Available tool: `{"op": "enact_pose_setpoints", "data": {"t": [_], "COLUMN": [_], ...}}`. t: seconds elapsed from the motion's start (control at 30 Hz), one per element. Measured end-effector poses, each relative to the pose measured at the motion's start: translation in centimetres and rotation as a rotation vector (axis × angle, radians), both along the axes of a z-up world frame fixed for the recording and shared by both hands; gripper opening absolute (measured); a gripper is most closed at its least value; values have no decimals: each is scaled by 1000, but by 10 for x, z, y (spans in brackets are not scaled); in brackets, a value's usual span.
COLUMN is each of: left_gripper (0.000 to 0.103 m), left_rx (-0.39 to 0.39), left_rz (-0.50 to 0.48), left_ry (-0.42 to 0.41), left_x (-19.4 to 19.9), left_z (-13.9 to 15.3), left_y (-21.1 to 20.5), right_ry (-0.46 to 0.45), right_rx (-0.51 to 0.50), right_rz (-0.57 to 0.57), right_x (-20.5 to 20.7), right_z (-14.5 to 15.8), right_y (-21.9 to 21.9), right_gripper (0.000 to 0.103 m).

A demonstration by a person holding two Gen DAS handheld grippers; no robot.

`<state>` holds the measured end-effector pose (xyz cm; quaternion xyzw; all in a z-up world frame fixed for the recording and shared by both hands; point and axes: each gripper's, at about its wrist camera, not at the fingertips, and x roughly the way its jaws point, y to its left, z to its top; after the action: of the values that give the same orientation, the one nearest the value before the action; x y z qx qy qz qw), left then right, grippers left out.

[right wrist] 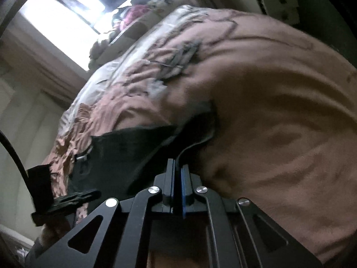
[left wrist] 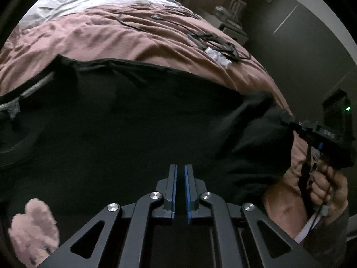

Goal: Fold small clothes

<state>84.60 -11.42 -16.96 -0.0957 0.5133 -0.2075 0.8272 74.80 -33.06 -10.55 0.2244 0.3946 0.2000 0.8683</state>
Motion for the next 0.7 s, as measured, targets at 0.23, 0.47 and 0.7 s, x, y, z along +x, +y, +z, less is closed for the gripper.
{"op": "enact_pose_setpoints", "data": {"t": [0.23, 0.47, 0.7], "left_gripper": [7, 7, 7], "left_rx": [30, -16, -85], "left_rz": [-70, -39, 0], "left_ry": [3, 42, 60], "left_x": [2, 13, 11], "left_z": [-11, -31, -23], "left_y": [-28, -39, -16], "right_ry": [-55, -60, -125], "right_rx": [1, 42, 42], "right_rz": [43, 64, 151], "right_x": [-9, -10, -25], "right_z": [25, 31, 55], "right_y": [15, 24, 54], "right_gripper": [1, 1, 1]}}
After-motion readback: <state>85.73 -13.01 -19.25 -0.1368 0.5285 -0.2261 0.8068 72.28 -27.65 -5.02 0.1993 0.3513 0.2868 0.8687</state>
